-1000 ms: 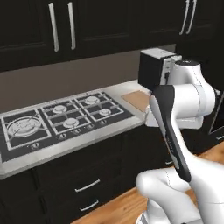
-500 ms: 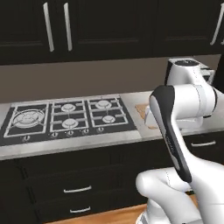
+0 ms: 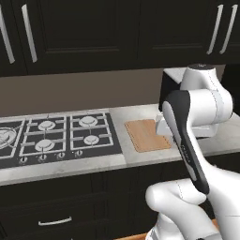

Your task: Retrieve the fish from the fridge and place it on the cutting board.

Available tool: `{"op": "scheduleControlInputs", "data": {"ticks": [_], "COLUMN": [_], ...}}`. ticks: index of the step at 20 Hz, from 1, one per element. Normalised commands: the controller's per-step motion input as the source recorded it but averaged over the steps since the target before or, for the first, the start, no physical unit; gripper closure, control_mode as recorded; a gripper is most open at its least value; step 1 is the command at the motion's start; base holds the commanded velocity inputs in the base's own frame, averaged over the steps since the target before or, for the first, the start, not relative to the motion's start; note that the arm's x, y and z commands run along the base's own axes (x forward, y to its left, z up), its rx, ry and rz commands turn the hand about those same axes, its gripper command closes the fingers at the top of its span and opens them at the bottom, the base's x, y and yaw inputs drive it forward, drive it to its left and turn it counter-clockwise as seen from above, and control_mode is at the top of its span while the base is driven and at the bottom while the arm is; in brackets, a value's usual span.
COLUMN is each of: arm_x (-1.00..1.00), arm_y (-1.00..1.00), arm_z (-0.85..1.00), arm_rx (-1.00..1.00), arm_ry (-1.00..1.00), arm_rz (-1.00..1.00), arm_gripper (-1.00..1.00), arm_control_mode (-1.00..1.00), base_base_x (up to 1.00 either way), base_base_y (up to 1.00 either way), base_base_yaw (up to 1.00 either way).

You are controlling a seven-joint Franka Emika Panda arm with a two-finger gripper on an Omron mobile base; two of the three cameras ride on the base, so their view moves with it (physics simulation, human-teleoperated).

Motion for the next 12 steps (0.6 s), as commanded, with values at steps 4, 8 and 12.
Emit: {"op": "scheduleControlInputs", "data": {"ticks": [4, 8, 12], "arm_x": [0.0, 0.0, 0.0], "arm_y": [0.0, 0.0, 0.0], "arm_z": [0.0, 0.0, 0.0], "arm_rx": [0.0, 0.0, 0.0], "arm_ry": [0.0, 0.0, 0.0], "arm_rz": [0.0, 0.0, 0.0], "arm_gripper": [1.0, 1.0, 1.0], "arm_control_mode": [1.0, 1.0, 1.0], "base_base_x": [0.07, 0.11, 0.23], "base_base_y": [0.0, 0.0, 0.0], "base_base_yaw": [0.01, 0.01, 0.0]}}
